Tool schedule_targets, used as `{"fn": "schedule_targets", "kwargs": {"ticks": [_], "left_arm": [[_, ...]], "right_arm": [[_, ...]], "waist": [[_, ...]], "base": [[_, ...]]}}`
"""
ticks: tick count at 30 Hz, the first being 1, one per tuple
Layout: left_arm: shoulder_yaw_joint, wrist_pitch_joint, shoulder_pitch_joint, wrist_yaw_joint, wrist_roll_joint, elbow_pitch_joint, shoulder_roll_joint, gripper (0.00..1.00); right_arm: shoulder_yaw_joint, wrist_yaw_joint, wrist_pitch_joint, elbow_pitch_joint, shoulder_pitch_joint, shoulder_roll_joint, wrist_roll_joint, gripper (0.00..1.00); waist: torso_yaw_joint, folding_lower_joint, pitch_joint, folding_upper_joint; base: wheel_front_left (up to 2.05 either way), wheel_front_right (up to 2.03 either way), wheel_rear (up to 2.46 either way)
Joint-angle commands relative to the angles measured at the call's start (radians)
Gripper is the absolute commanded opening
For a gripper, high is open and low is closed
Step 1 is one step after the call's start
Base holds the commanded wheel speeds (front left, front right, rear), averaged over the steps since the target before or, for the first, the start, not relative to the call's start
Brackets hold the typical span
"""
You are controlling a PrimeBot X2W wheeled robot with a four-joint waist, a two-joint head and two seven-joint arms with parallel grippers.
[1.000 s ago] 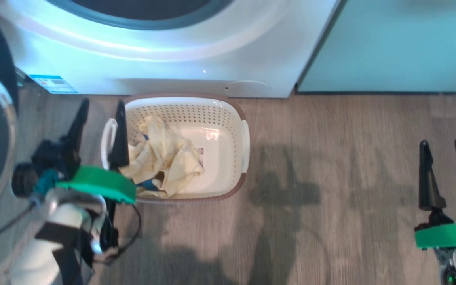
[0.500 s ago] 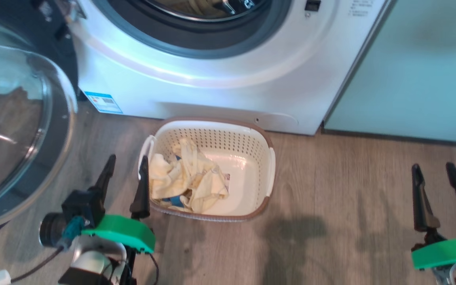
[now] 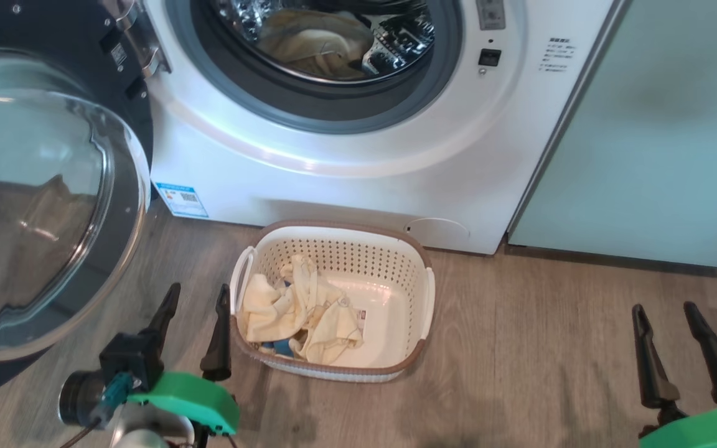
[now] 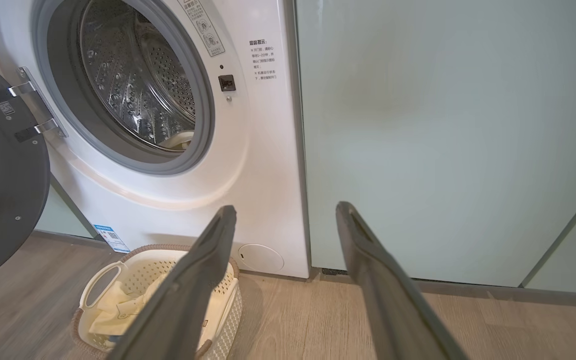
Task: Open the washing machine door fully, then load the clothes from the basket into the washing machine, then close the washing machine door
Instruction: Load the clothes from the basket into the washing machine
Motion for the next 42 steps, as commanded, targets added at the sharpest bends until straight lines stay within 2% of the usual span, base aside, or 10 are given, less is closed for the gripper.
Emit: {"fn": "schedule_targets", "kwargs": {"ticks": [1,23,42], "left_arm": [[0.034,-0.007,-0.025,0.007,0.001,-0.032,0.026,1.00],[0.028,-0.006,-0.011,0.018,-0.009,-0.044,0.026,1.00],[-0.008,-0.007,-0.056,-0.003,-0.012,0.016,0.012,1.00]], "right_arm": [[0.023,-0.003,0.006,-0.039,-0.016,-0.017,-0.001,1.00],[0.009,-0.003,0.024,-0.067,0.021,-0.017,-0.003,1.00],[0.019,-0.003,0.035,-0.088,0.025,-0.017,-0.004,1.00]], "waist": [[-0.006,0.0001,-0.007,-0.0001],[-0.027,0.0001,-0.042,-0.0001],[-0.038,0.0001,-0.033,-0.0001]], "base": [[0.00,0.00,0.00],[0.00,0.00,0.00],[0.00,0.00,0.00]]}}
